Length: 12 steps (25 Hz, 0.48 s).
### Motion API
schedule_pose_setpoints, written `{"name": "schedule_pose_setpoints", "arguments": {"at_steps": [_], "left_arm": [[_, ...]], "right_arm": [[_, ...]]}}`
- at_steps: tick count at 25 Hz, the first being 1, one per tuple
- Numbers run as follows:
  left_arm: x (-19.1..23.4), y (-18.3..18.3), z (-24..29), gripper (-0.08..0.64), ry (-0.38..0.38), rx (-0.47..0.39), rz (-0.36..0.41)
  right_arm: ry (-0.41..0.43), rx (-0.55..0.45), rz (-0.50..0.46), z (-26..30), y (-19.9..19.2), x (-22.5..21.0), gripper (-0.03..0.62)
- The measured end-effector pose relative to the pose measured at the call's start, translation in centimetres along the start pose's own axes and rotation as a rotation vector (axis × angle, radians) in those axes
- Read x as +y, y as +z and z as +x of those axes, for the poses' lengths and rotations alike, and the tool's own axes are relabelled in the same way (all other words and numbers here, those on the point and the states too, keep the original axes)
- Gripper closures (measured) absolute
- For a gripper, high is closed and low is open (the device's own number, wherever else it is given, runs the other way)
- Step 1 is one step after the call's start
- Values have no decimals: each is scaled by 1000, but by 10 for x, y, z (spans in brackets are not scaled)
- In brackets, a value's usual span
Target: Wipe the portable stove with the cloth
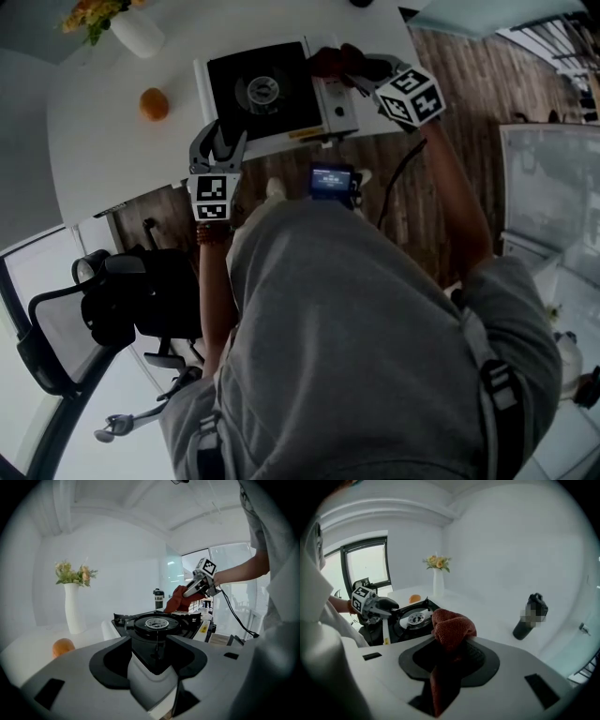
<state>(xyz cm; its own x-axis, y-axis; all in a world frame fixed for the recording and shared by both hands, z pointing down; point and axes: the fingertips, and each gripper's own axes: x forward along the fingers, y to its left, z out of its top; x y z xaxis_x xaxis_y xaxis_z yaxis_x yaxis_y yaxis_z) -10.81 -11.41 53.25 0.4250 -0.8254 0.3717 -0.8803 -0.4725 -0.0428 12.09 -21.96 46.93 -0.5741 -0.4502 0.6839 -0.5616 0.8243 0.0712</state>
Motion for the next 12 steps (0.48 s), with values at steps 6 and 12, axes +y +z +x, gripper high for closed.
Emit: {"name": "schedule_pose_setpoints", "arguments": {"at_steps": [6, 12], "left_arm": [[-2, -1, 1, 322, -7, 15, -6], [-1, 0, 1, 322, -3, 15, -7]], "right_arm": [[-3, 189, 99, 58, -9, -29, 445], [-11, 189, 23, 84, 7, -27, 474]]}}
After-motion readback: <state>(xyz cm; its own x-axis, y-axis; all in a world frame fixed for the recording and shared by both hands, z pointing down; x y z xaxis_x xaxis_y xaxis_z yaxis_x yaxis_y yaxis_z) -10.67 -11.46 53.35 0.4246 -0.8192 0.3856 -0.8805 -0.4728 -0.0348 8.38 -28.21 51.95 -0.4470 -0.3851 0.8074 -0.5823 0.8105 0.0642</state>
